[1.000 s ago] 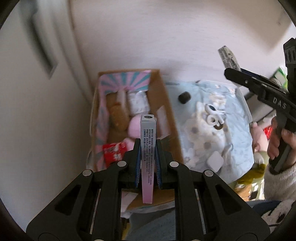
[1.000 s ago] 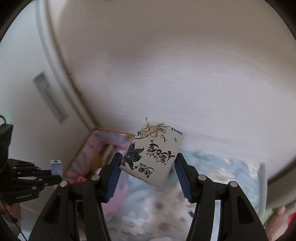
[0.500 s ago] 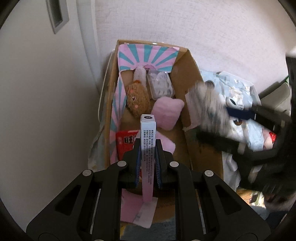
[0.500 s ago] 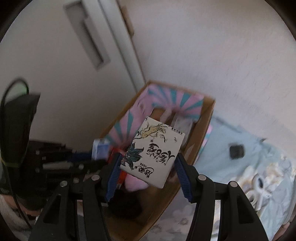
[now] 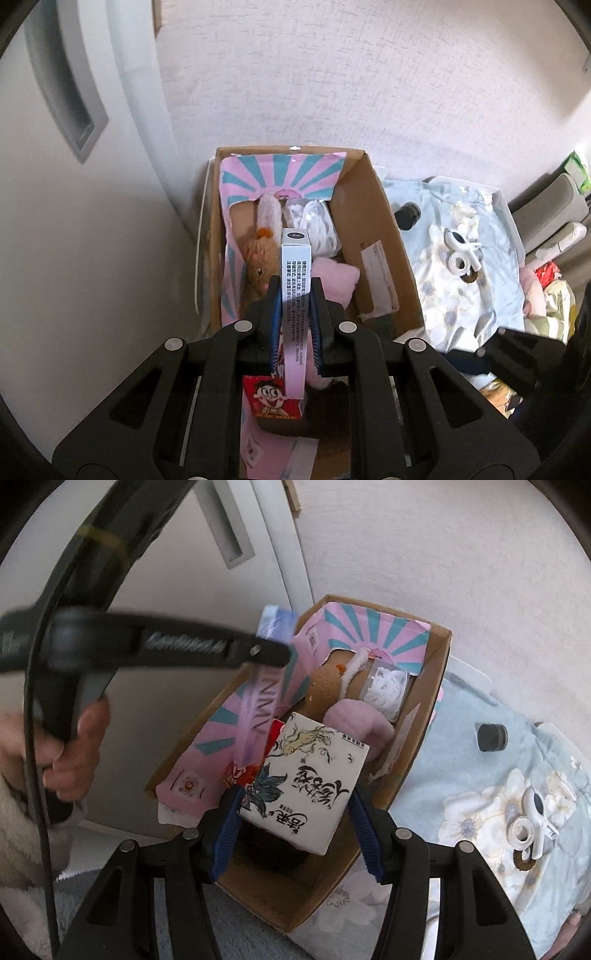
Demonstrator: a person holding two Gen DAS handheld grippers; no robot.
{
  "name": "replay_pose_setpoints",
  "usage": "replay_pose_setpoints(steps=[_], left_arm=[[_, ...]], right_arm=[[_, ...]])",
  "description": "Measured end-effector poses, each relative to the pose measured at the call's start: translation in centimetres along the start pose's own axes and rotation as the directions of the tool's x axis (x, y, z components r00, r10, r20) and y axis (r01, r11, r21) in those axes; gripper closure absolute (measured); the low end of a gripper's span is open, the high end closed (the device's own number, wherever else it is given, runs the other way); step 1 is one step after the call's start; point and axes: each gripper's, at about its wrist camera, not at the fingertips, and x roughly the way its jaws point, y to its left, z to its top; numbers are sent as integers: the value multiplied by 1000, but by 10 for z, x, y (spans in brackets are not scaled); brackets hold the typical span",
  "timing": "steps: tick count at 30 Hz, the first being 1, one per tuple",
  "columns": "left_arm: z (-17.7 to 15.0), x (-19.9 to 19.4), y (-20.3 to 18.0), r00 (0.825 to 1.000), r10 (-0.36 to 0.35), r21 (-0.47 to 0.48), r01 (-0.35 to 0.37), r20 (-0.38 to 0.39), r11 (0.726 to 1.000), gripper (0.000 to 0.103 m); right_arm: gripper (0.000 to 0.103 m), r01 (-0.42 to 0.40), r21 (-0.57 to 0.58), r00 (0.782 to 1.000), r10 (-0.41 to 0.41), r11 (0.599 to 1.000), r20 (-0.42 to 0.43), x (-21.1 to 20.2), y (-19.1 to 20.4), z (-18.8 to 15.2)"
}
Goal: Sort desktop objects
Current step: 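Open the left tool over the box while the right tool releases the tissue pack, then withdraw both tools from the box back over the floral cloth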
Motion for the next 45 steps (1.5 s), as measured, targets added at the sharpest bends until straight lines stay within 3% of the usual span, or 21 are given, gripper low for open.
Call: replay_pose_setpoints(steps=[5, 6, 7, 9, 10, 13, 17, 24, 31, 36, 38, 41, 45], left_arm=[[2, 1, 0, 1000, -10, 1, 10, 0, 1000, 91], [2, 1, 0, 1000, -14, -3, 14, 0, 1000, 85], [2, 1, 1, 1000, -21, -12, 21, -9, 1000, 77], [3, 0, 1, 999, -27, -27, 26, -19, 999, 18], [3, -3, 1, 1000, -27, -35, 27, -3, 999, 12], [2, -13, 0, 998, -59, -41, 60, 35, 997, 10], [4, -14, -3, 1000, -13, -41, 13, 19, 999, 8], [0, -17, -14, 1000, 7, -16, -7, 5, 1000, 8], [-1, -25, -34, 1000, 25, 35, -26, 5, 999, 8], [-3, -28, -48, 1000, 17, 48, -17, 5, 999, 8], [-5, -29, -54, 1000, 6, 48, -6, 4, 999, 8], [-7, -31, -63, 1000, -1, 49, 0, 1, 999, 8], [-9, -33, -79, 1000, -23, 47, 23, -8, 999, 8]], right_arm=[[50, 2, -15, 1000, -2, 1000, -16, 7, 6, -3], [50, 4, -13, 1000, -4, 1000, -21, 9, 6, -4], [49, 7, -3, 1000, -7, 1000, -27, 11, 5, -4], [45, 7, 25, 999, -6, 1000, -49, 16, 1, -4], [41, 15, 43, 998, -13, 999, -57, 18, -2, -5], [38, 20, 63, 998, -16, 998, -54, 18, -6, -6], [37, 25, 73, 999, -23, 997, -36, 13, -9, -8], [37, 51, 103, 999, -51, 993, 3, -2, -19, -14], [37, 163, 133, 985, -169, 978, 36, -36, -49, -24], [37, 195, 229, 973, -217, 954, 76, -75, -92, -48], [37, 221, 269, 962, -256, 937, 99, -92, -107, -61], [37, 293, 302, 921, -352, 907, 164, -123, -119, -78], [36, 465, 266, 804, -528, 845, 273, -163, -115, -92]])
